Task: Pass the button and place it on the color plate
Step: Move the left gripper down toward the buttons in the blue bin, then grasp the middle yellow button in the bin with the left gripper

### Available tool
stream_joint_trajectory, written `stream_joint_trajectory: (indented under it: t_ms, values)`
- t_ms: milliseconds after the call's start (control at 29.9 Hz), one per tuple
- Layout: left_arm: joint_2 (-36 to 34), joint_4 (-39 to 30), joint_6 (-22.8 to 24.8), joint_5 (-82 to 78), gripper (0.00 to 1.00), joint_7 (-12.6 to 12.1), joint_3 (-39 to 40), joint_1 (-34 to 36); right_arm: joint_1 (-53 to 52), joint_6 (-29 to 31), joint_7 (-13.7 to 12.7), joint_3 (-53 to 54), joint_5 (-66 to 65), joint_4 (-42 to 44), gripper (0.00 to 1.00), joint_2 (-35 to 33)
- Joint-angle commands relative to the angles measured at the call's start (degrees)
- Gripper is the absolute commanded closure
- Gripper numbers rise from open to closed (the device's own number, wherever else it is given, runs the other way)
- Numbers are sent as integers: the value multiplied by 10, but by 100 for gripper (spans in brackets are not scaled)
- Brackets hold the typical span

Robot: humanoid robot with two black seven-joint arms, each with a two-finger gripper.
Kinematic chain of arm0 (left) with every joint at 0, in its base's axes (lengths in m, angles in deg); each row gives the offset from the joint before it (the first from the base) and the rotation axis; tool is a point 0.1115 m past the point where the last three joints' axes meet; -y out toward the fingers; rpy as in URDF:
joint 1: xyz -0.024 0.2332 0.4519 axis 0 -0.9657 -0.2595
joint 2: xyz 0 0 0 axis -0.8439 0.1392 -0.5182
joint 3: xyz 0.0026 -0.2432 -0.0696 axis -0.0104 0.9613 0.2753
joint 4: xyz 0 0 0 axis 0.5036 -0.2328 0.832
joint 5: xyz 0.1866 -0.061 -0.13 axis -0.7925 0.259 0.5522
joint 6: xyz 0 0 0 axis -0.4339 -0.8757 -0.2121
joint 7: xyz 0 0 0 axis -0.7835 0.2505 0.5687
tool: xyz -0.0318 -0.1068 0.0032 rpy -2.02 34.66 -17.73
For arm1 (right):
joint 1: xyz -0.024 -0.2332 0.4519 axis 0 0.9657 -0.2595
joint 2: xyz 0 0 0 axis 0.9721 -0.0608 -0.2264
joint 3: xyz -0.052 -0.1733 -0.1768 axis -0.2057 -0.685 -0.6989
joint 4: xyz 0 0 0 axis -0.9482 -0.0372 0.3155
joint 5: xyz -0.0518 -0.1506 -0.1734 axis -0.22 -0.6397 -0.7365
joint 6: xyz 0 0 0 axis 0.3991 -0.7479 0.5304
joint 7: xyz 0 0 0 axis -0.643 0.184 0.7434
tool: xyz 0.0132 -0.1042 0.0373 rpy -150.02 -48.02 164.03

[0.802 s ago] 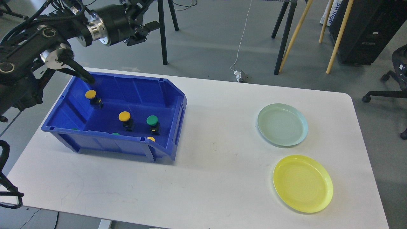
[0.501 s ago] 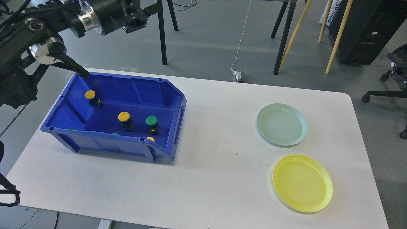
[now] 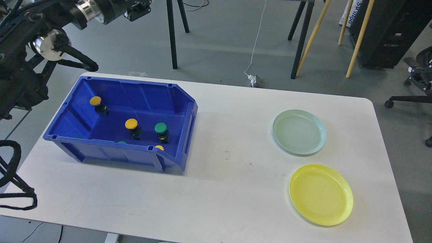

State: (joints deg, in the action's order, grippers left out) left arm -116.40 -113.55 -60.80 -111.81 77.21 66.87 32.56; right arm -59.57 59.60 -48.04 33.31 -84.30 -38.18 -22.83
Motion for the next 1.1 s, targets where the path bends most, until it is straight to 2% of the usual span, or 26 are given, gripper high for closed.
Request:
stream_joint_trajectory:
  t_ms: [0,134,301,434,568,635,835,1069]
  values:
    - [-17,-17,0,-16,1,-30,-13,-4,17,0,7,-4,-26,-47,1,-40]
    - [-58,-65,0,-108,0,-36,-46,-4,28,0,43,-2,-76,-61,1,-72]
    - [-91,-125,0,-232,0,-38,-60,-19,28,0,43,-5,-85,-67,1,-69]
    - [-147,-182,0,-287,0,-39,-87,-33,28,0,43,-3,-85,-90,1,-61]
    - [-203,-233,0,-359,1,-54,-147,-33,28,0,43,2,-85,-98,1,-54]
    - [-232,-247,0,-412,1,-53,-184,-33,28,0,43,2,-85,-99,1,-53]
    - [-232,-238,0,-550,1,-51,-243,-37,28,0,43,-1,-85,-99,1,-45]
    - [-144,-152,0,-619,1,-44,-263,-81,29,0,43,-7,-88,-99,1,-46]
